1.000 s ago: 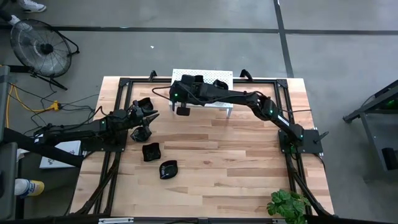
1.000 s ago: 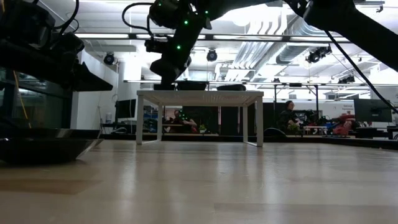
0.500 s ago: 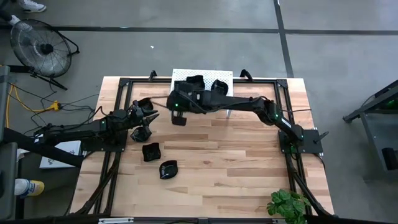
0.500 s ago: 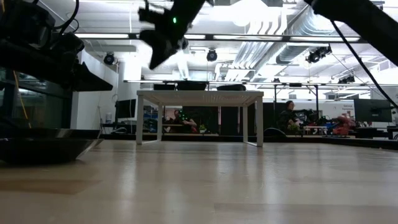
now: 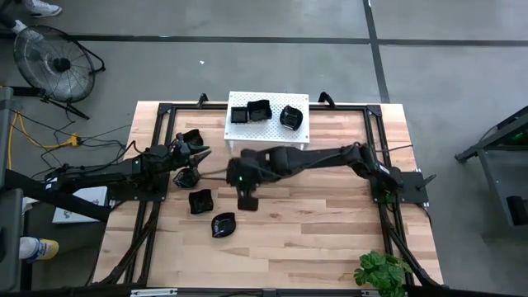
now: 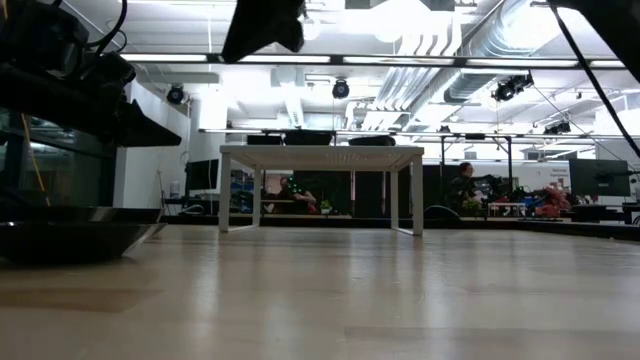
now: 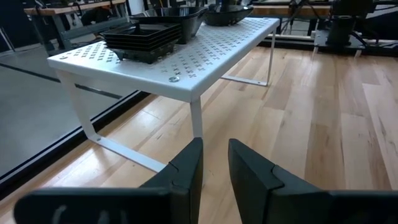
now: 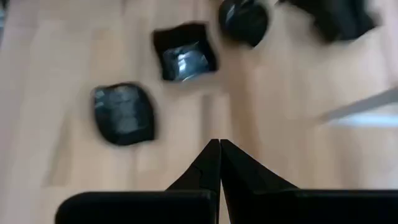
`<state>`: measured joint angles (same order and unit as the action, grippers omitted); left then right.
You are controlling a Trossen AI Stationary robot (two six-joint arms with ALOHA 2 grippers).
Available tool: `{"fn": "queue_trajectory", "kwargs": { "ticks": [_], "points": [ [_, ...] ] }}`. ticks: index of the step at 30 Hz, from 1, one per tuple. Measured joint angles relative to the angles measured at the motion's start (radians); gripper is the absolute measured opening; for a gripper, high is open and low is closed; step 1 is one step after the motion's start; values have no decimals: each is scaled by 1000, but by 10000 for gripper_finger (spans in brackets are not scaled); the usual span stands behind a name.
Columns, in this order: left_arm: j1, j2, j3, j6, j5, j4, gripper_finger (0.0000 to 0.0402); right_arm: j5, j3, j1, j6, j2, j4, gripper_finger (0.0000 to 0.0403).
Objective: Pick & Place Mini shaped plates
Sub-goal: Stack the leaf shaped plate on top of the other leaf shaped plate on the shelf
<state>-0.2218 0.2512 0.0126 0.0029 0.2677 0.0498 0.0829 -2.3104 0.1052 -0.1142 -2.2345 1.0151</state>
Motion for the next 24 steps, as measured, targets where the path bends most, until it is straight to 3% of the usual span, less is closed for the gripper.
{"fn": "queue_trajectory", "kwargs": {
  "ticks": [8,24],
  "points": [
    [0,0,0,0,-1,0,73,-45,2,78,-236,0,142,0],
    [0,0,0,0,-1,0,73,-18,2,221,-466,-33,178,0]
  ]
}}
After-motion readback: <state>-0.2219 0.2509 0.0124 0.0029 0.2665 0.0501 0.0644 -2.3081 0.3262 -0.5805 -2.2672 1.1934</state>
